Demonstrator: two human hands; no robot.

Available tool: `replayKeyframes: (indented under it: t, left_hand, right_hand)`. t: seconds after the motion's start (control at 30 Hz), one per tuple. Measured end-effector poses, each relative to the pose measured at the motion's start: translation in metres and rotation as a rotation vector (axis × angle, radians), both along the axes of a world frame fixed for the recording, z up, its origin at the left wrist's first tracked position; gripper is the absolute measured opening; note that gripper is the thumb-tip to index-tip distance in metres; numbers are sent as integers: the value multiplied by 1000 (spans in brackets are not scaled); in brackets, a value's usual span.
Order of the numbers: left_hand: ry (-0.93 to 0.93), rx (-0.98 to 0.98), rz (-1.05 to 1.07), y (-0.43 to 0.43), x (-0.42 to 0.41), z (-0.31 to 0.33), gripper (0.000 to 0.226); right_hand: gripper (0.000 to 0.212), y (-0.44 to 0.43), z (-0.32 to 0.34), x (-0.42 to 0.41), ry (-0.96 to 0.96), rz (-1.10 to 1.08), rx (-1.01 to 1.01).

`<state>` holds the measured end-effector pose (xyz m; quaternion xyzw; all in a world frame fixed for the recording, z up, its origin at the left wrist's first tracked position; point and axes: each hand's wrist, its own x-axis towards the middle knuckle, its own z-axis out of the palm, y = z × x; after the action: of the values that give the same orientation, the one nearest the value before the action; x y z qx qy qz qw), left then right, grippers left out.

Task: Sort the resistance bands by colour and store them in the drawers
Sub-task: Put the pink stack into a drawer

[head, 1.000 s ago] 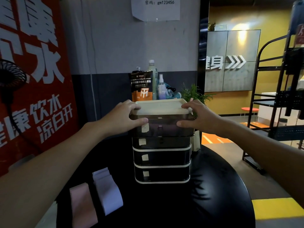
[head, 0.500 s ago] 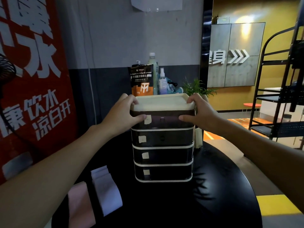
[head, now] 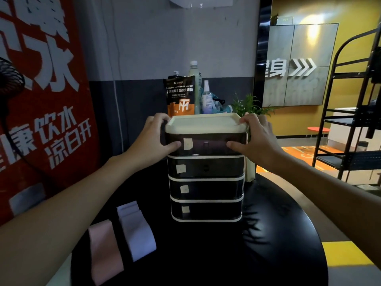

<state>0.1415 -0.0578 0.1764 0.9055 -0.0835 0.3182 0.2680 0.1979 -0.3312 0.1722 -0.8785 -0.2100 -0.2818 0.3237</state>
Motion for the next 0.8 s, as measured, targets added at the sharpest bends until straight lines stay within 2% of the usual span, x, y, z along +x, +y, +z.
replayKeyframes:
  t: [0.1, 0.17, 0.3, 0.4, 0.53, 0.63, 0.7, 0.8]
  left_hand:
    - [94, -32, 9, 20, -10, -16, 64]
    - [174, -8, 11, 35, -18, -30, 53]
    - [355, 45, 21, 65, -31, -54, 30]
    - [469, 83, 25, 82, -40, -70, 23]
    - [513, 87, 64, 100, -45, -90, 27]
    - [538, 124, 80, 112, -43, -105, 34]
    - [571, 123, 73, 117, -40, -112, 37]
    - [703, 156, 97, 122, -36, -118, 57]
  right_hand:
    - [58, 7, -14, -18, -169, -5, 1]
    - [50, 15, -26, -30, -203, 69, 29]
    - [39, 45, -56, -53, -89, 301, 89]
    - [34, 76, -88, -74, 39, 452, 96]
    - [30, 115, -145, -96, 218, 549, 31]
    - [41, 132, -184, -108, 389, 592, -38]
    - [54, 136, -198, -110, 371, 614, -120]
    - [57, 139, -202, -108, 311, 629, -249]
